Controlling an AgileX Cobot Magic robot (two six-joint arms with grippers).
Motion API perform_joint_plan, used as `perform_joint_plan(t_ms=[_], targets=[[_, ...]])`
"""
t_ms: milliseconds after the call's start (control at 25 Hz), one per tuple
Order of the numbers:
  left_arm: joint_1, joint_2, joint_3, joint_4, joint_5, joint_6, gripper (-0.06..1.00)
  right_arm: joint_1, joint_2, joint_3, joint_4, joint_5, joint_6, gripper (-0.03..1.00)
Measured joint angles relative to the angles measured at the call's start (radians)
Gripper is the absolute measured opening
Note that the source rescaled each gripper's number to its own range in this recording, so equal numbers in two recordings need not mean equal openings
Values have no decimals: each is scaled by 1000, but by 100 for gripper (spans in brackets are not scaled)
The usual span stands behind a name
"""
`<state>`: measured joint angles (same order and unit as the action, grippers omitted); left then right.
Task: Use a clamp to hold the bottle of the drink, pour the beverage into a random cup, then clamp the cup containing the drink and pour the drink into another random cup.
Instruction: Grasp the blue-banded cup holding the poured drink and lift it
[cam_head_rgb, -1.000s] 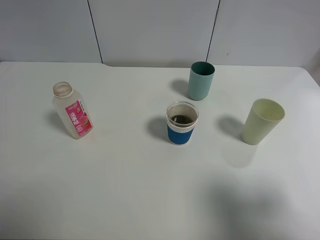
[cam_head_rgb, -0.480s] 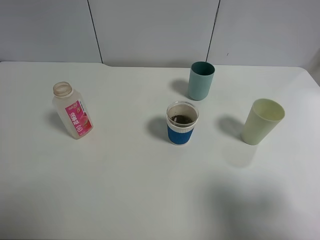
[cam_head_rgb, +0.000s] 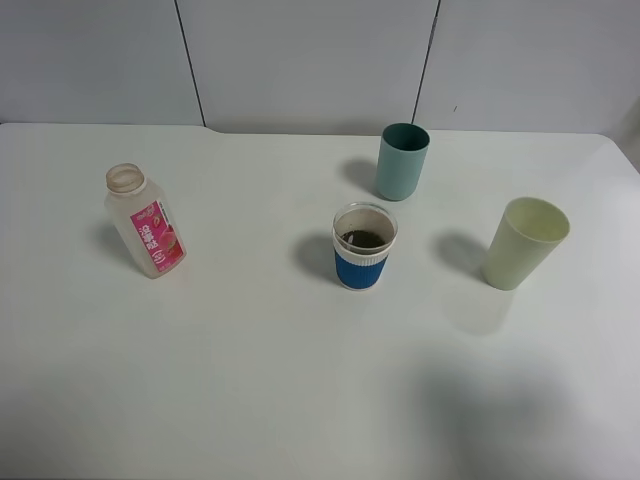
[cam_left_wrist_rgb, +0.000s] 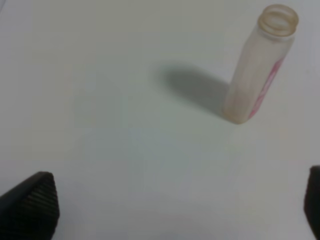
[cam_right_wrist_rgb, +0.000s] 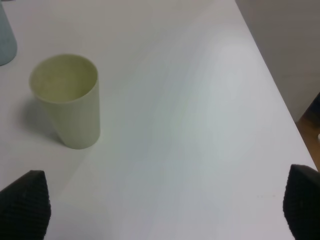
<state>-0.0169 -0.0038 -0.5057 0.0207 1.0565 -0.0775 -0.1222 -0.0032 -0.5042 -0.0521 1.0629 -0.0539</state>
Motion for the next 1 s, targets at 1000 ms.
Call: perform_joint_plan(t_ms=[1000], targets=[[0,0,0,0,0,0,100,0,13,-7,0,-13,1,83]])
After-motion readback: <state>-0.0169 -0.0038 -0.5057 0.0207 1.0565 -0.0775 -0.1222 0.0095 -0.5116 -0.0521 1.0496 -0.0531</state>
